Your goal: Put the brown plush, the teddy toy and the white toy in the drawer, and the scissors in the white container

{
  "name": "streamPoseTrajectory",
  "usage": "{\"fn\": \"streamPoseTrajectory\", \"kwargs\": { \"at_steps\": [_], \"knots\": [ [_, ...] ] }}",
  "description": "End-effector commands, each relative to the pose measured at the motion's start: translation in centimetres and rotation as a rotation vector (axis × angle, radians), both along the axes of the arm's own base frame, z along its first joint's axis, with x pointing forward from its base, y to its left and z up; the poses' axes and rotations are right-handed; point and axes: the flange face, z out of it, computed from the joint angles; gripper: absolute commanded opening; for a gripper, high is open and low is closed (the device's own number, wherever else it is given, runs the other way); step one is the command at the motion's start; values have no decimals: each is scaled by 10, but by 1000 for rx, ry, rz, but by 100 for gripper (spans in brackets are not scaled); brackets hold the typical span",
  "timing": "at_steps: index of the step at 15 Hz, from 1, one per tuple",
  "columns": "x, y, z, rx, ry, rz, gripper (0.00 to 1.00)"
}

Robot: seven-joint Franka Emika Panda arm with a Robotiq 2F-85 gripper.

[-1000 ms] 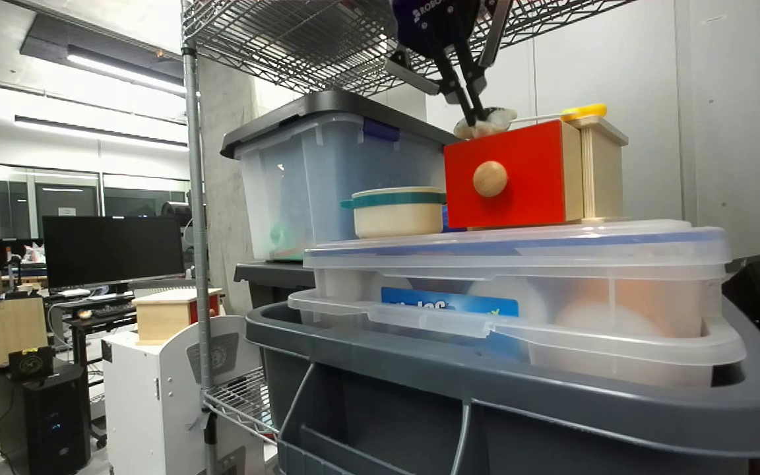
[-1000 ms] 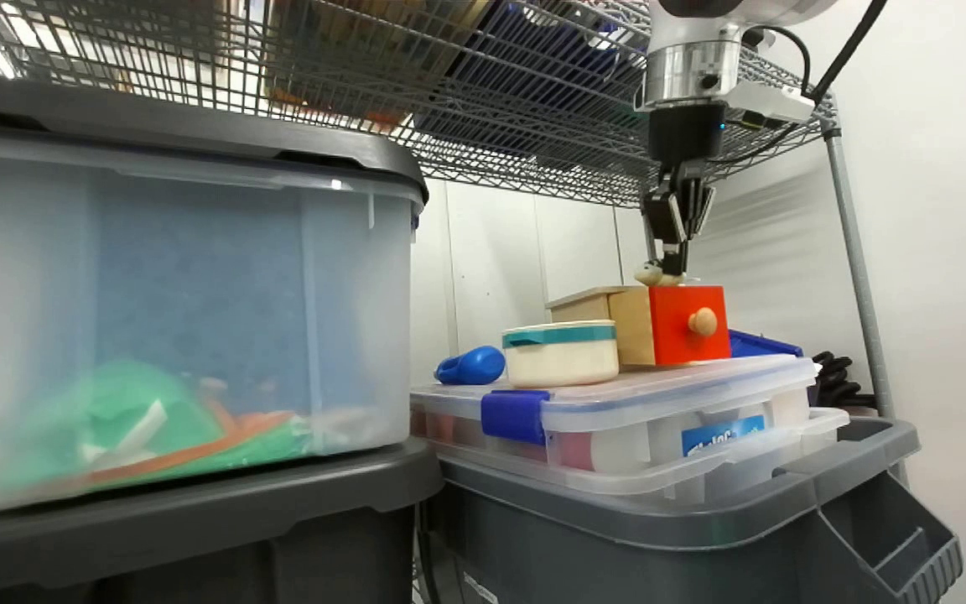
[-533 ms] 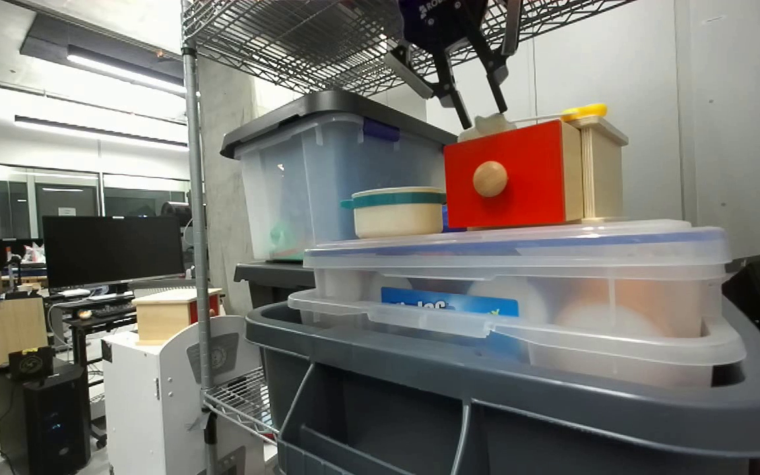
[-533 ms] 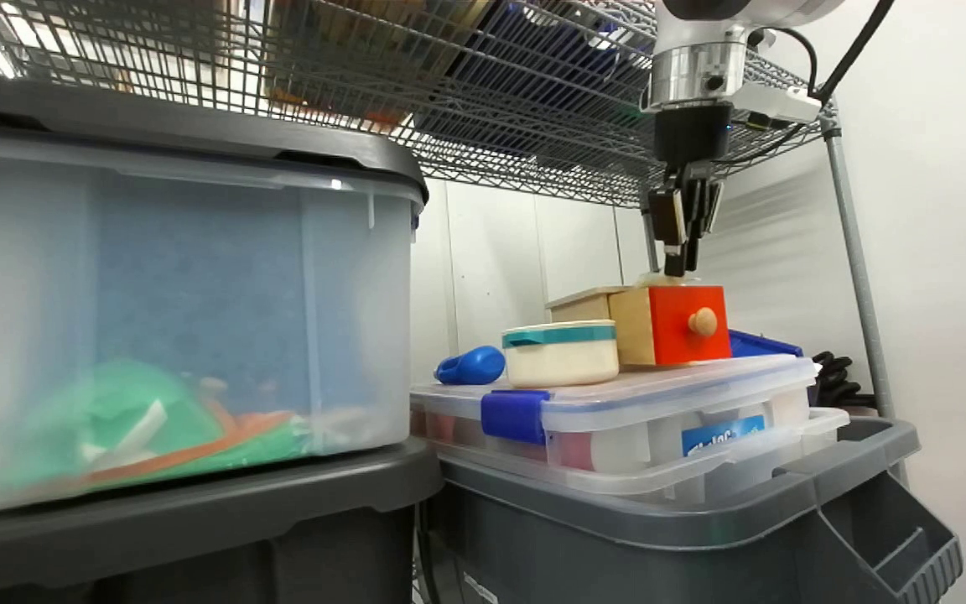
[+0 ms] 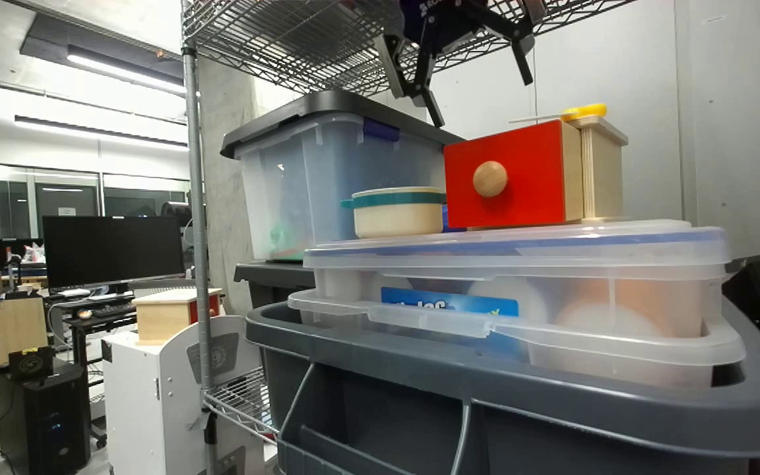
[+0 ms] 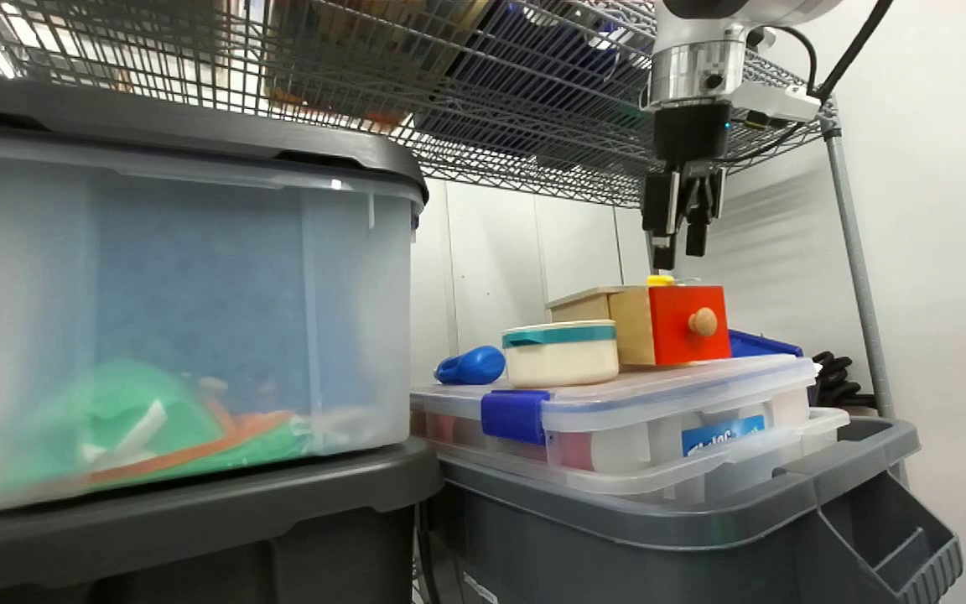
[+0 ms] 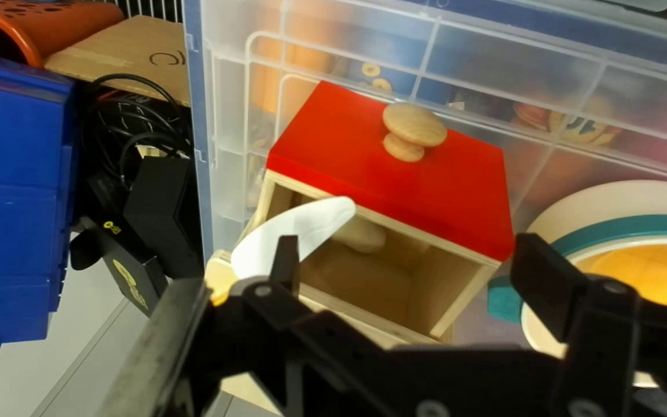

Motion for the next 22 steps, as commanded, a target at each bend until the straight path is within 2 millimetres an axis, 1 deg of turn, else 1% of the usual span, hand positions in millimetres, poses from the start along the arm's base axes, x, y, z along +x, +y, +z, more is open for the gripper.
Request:
{"fn": "streamPoseTrajectory", "kwargs": {
  "at_steps": [1,4,13,18,22],
  "knots": [
    [-3,0,12,-10,-2,-11,100],
    [-3,0,16,-11,-8,-11,100],
    [1,-14,24,6,-43,-34,100],
    [1,-21,19,36,-56,-71,100],
    [3,-20,13,71,-69,-110,100]
  ]
}}
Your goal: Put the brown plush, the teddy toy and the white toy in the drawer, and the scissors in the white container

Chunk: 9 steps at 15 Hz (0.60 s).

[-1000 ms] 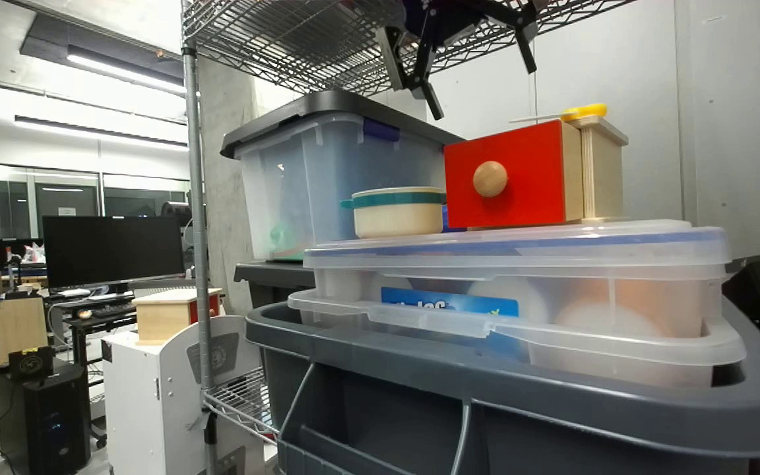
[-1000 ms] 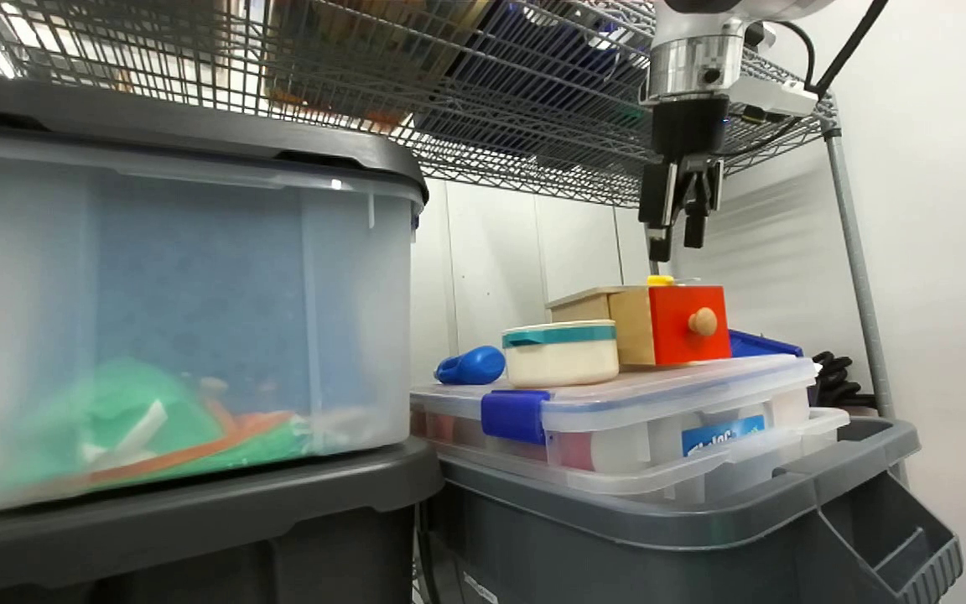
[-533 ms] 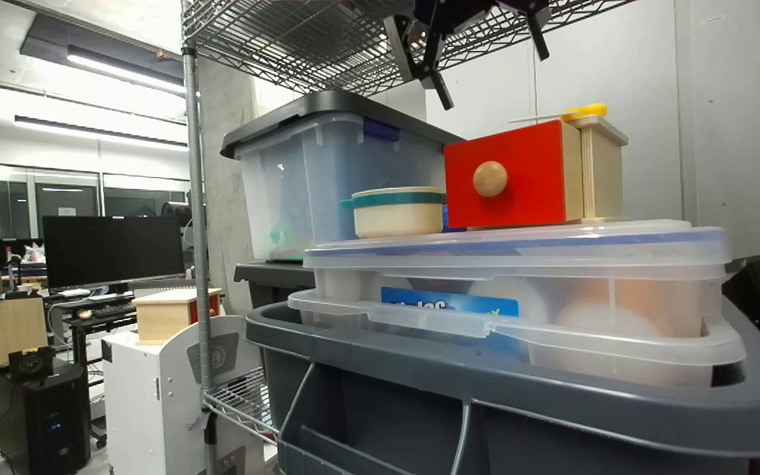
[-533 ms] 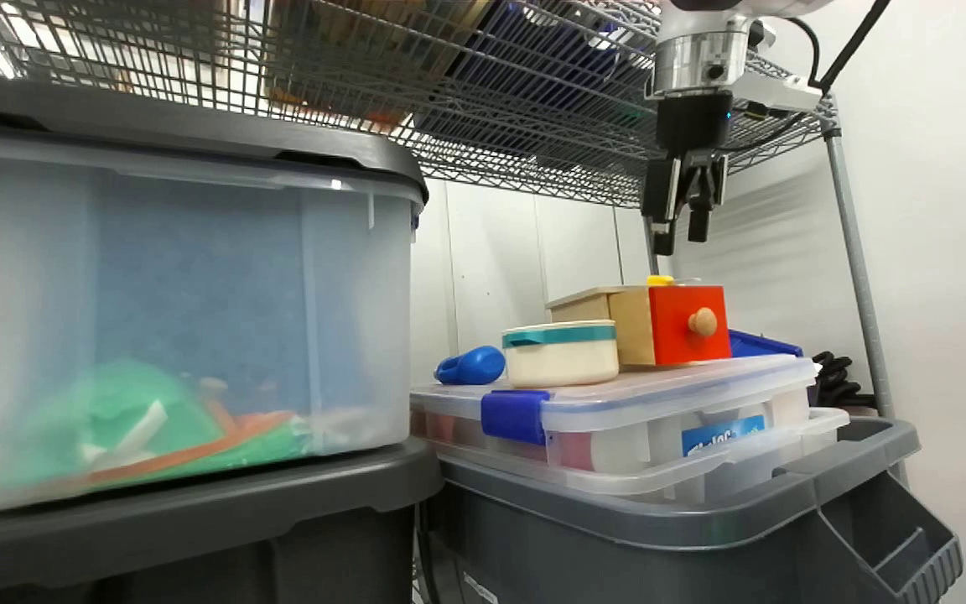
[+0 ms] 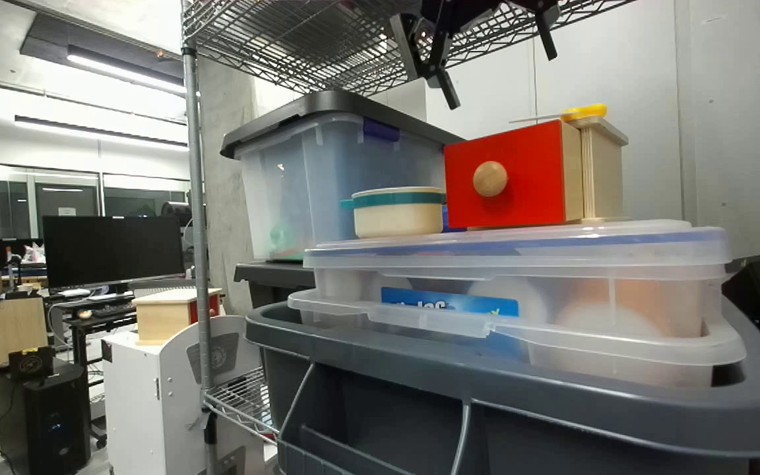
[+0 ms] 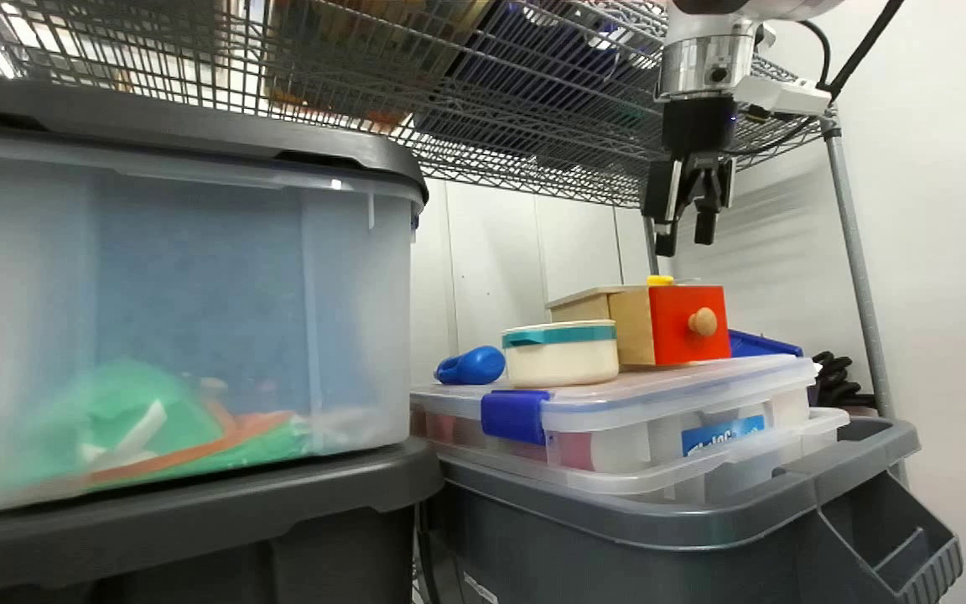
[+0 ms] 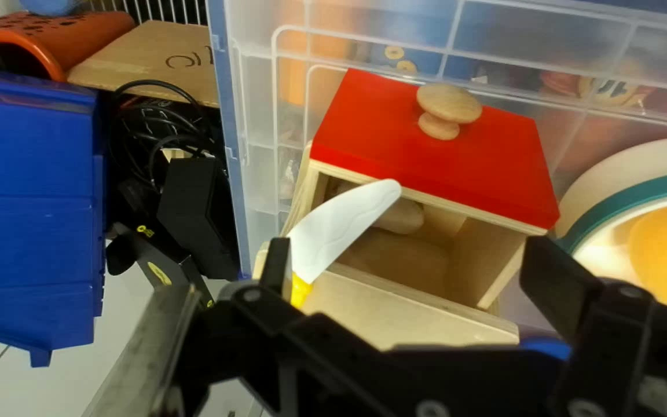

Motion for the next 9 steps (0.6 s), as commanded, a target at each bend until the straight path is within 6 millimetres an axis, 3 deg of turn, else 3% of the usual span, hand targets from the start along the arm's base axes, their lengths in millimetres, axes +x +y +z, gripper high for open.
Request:
{"fn": "streamPoseTrajectory", "kwargs": {
  "at_steps": [1,9],
  "knots": [
    [2,-2,-1,36,-30,-39,100],
    [8,-13,-6,46,-64,-99,100]
  ]
}}
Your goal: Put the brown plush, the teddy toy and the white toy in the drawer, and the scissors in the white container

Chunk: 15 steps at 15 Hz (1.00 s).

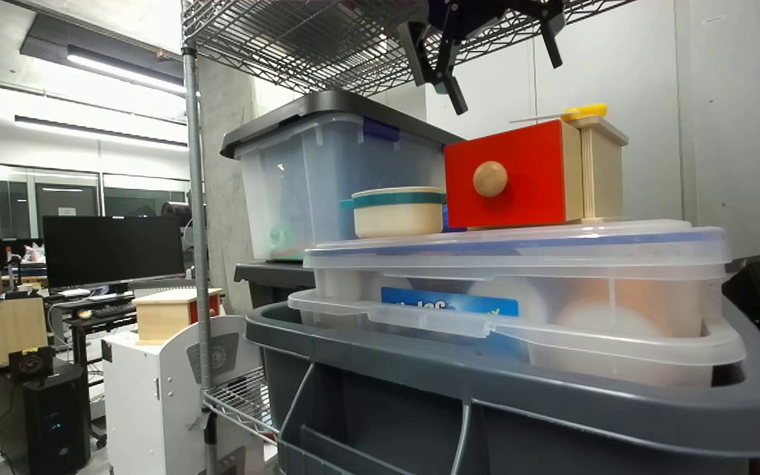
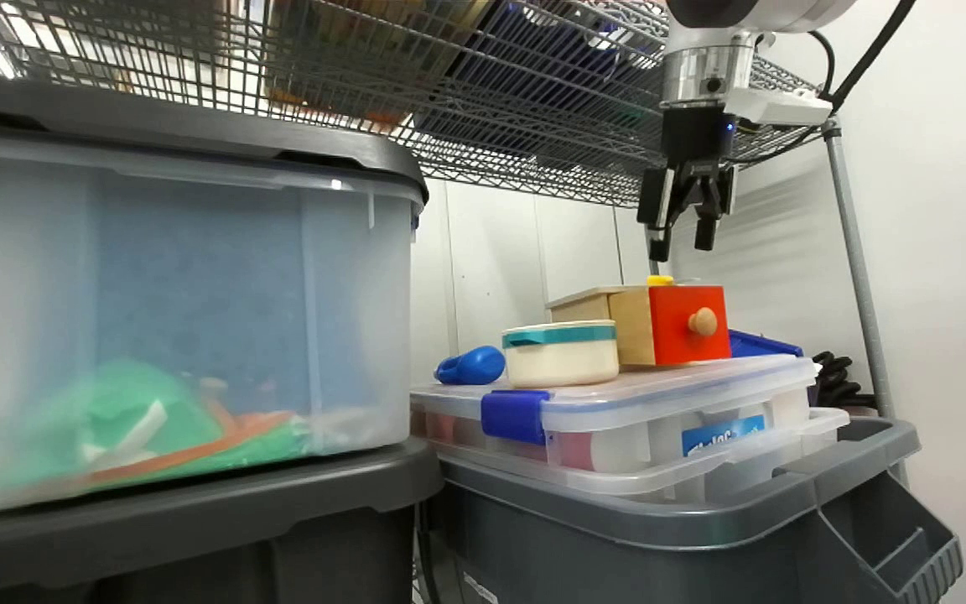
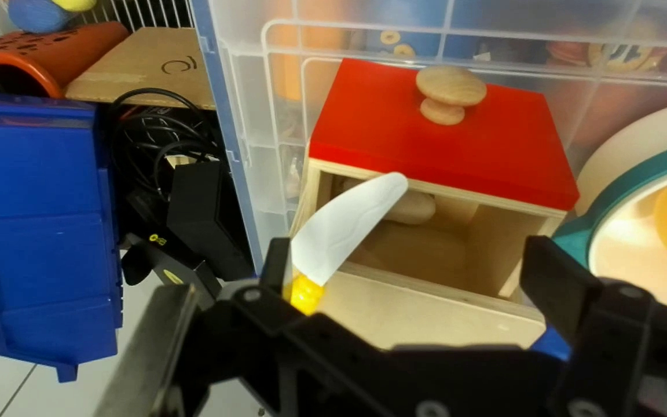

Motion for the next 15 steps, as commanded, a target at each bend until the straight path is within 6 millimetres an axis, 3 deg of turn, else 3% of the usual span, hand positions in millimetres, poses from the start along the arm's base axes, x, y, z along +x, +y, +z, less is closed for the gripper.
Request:
{"fn": "streamPoseTrajectory", "kwargs": {
  "at_steps": [1,15],
  "knots": [
    [4,-12,-1,7,-31,-30,100],
    [12,-20,-14,19,-37,-66,100]
  ]
}}
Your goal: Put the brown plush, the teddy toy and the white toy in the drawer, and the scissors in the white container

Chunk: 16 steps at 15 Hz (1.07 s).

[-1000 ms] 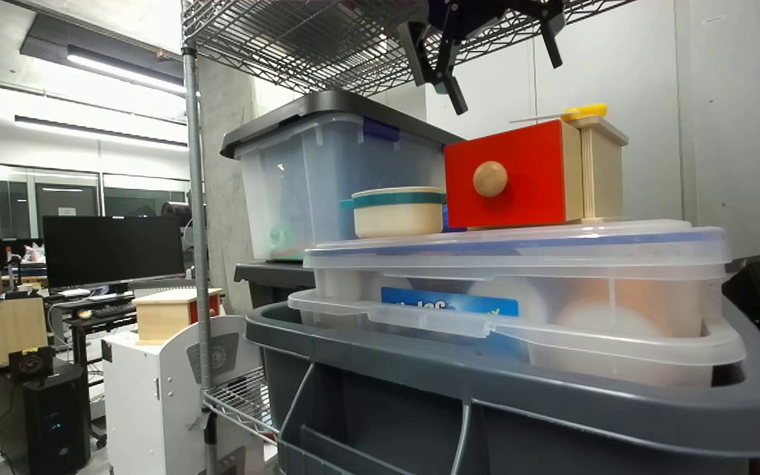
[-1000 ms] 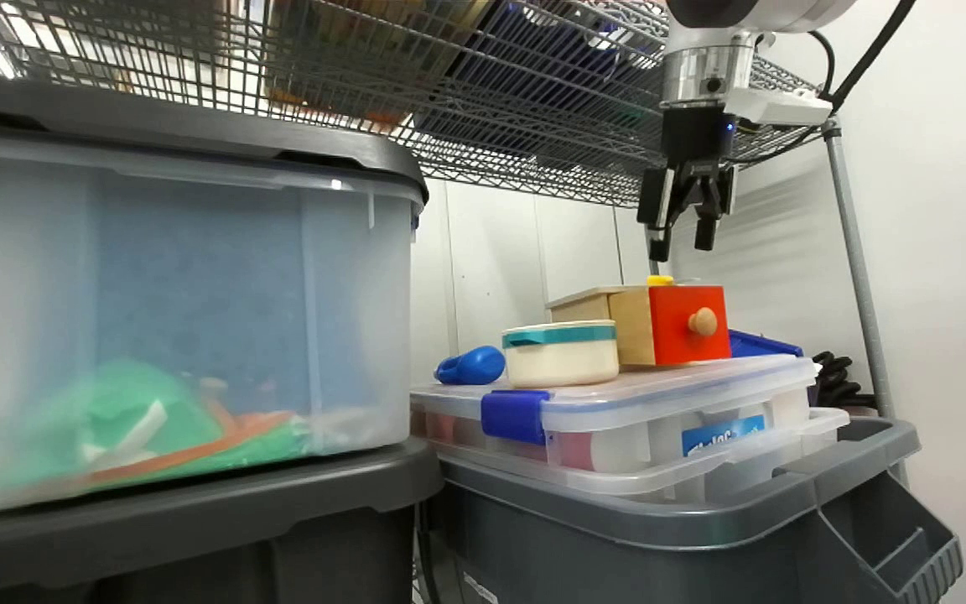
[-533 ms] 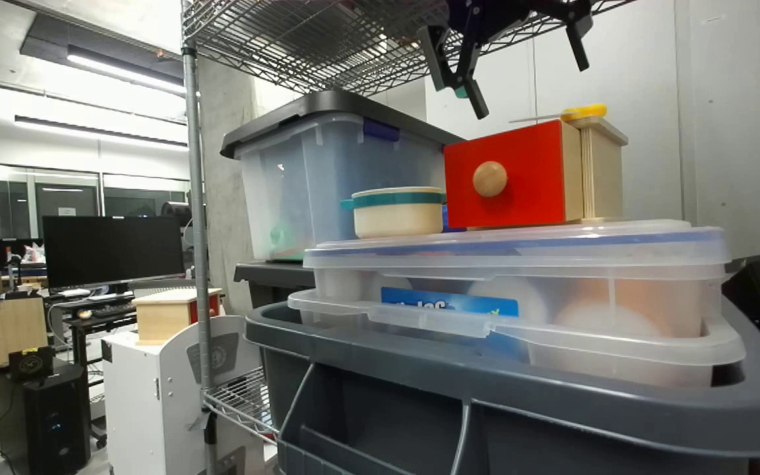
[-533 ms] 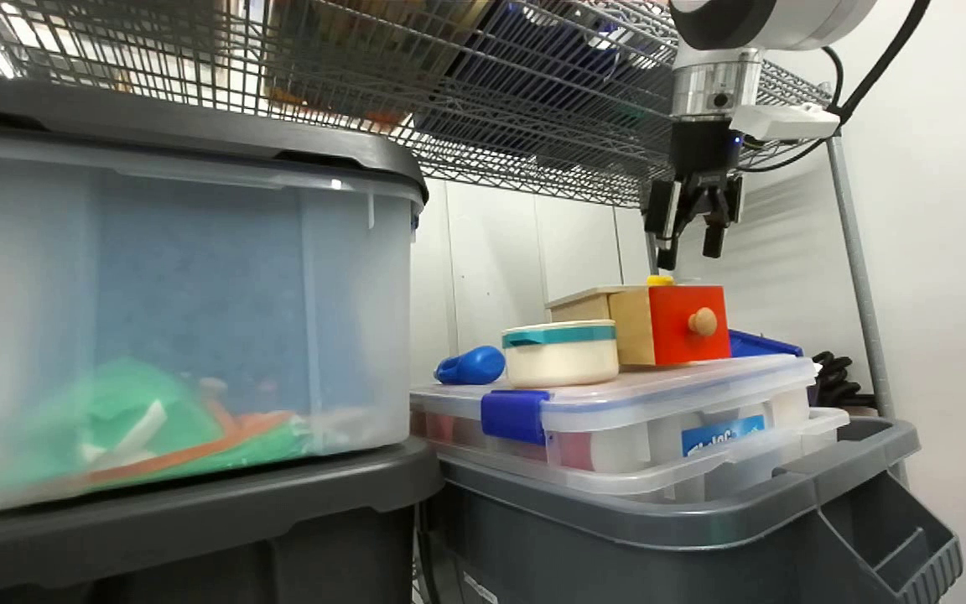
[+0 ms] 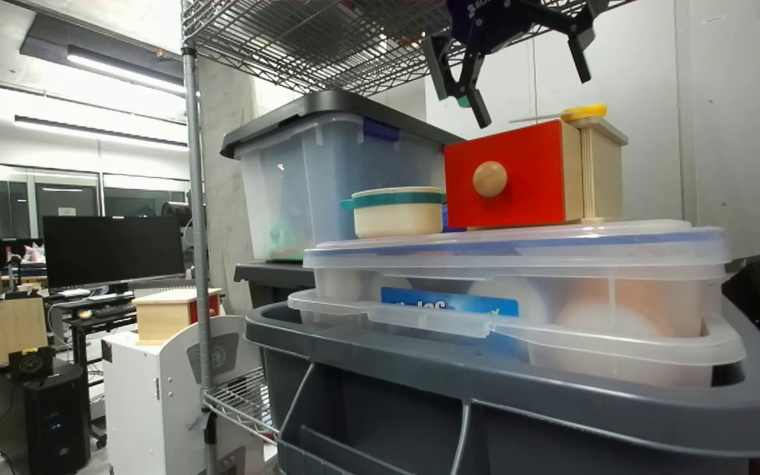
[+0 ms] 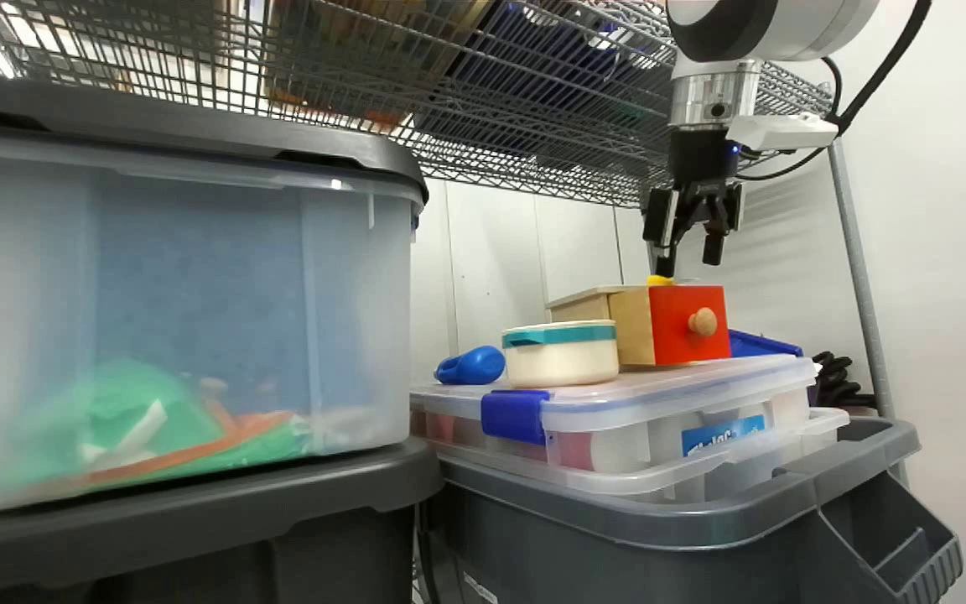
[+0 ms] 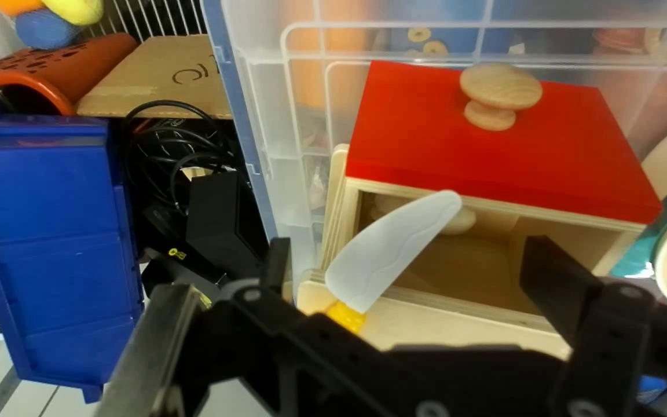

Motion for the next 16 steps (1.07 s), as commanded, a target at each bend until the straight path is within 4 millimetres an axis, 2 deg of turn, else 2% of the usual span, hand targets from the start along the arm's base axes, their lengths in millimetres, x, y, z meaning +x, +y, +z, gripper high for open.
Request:
{"fn": "streamPoseTrajectory", "kwargs": {
  "at_steps": [1,10,16],
  "knots": [
    [4,-2,3,5,-21,-14,100],
    [5,-8,-1,25,-15,-53,100],
    [8,-8,-11,69,-8,-99,100]
  ]
}}
